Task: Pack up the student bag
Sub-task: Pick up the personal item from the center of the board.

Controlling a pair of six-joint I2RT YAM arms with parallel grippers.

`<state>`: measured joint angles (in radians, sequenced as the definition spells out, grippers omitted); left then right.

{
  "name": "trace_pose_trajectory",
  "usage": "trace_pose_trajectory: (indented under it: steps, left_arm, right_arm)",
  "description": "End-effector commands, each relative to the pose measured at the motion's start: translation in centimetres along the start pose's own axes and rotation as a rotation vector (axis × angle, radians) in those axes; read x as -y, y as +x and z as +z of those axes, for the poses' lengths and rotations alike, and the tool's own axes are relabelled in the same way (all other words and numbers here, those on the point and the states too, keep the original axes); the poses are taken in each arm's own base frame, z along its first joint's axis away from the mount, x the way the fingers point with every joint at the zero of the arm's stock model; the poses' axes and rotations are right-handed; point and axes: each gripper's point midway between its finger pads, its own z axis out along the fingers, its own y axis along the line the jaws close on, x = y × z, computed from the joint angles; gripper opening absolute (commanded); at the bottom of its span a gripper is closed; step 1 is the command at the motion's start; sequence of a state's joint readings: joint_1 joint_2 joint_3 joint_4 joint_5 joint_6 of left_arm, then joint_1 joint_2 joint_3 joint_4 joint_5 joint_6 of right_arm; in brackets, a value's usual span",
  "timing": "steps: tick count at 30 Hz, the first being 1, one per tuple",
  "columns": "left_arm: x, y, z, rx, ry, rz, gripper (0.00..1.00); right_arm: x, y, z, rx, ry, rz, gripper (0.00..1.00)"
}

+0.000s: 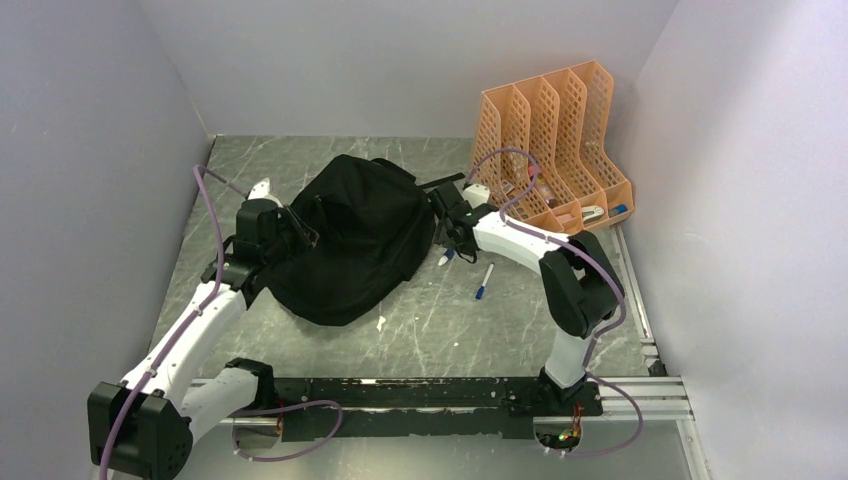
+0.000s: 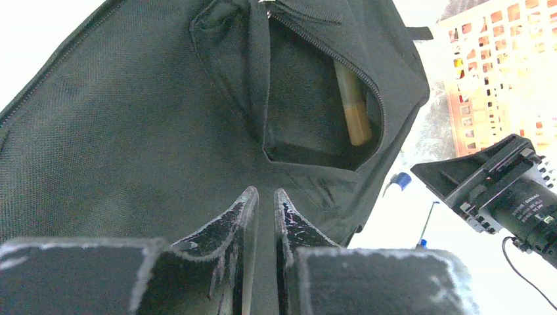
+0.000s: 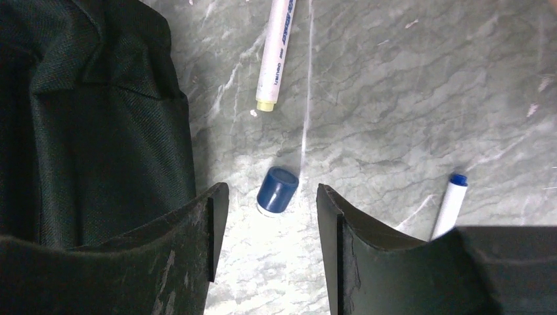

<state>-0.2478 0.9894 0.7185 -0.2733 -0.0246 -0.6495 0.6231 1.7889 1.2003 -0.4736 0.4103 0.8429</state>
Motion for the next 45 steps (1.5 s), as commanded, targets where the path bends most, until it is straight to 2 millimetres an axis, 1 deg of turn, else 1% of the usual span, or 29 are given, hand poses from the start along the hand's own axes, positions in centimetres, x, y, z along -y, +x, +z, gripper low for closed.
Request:
trace_pose_trajectory:
  steps: [1,7,14,18,21,26,29,30,31,33,34,35,37,41,45]
  left_arm:
    - [0.0,0.2,-0.3,0.0,0.012,0.002,0.19]
    - [-0.1,0.1,-0.3,0.002,0.009,0.003,0.19]
    - [-0.2,0.5,-0.2,-0.005,0.01,-0.003,0.19]
    - [-0.3,0.5,0.0,-0.007,0.008,-0.007,0.19]
    - [-0.2,0.5,0.1,-0.008,0.007,-0.008,0.18]
    - [0.4,0.1,-0.2,-0.005,0.034,0.005,0.19]
    - [1.7,-0.4,-0.5,0.004,0.092,0.023,0.24]
    - [2.5,-0.5,-0.6,0.001,0.132,0.027,0.25]
    - [3.2,-0.6,-0.6,-0.005,0.164,0.032,0.28]
    - [4.7,-0.6,-0.6,-0.022,0.237,0.039,0.32]
    - [5.4,-0.5,-0.7,-0.033,0.272,0.04,0.34]
    - [6.1,-0.6,-0.7,-0.036,0.307,0.04,0.36]
    - [7.5,-0.7,-1.0,-0.039,0.368,0.047,0.39]
    - [10.1,-0.5,-1.8,-0.037,0.471,0.077,0.47]
    - [12.4,0.2,-2.4,-0.044,0.581,0.085,0.54]
  right_arm:
    - [-0.6,0.3,0.7,-0.03,-0.007,0.044,0.55]
    - [-0.5,0.5,1.7,-0.045,-0.001,0.047,0.54]
    - [-0.4,1.1,2.8,-0.063,0.0,0.035,0.48]
    - [-0.4,1.4,3.3,-0.074,0.001,0.026,0.42]
    - [-0.4,1.4,3.4,-0.072,0.005,0.021,0.36]
    - [-0.1,0.6,2.9,-0.043,0.013,0.021,0.23]
    - [0.0,-0.5,2.0,-0.005,0.013,0.028,0.14]
    - [-0.1,-1.0,1.6,0.01,0.005,0.032,0.15]
    - [-0.3,-1.3,1.2,0.022,-0.007,0.037,0.14]
    - [-1.1,-2.3,0.1,0.045,-0.063,0.022,0.07]
    - [-1.9,-2.5,-0.5,0.049,-0.118,-0.013,0.02]
    - [-3.0,-3.0,-1.4,0.067,-0.188,-0.03,0.0]
    - [-4.3,-3.0,-2.9,0.085,-0.306,-0.046,0.0]
    - [-7.3,-4.1,-6.9,0.14,-0.558,-0.013,0.0]
    - [-11.7,-4.1,-11.3,0.122,-0.855,-0.049,0.0]
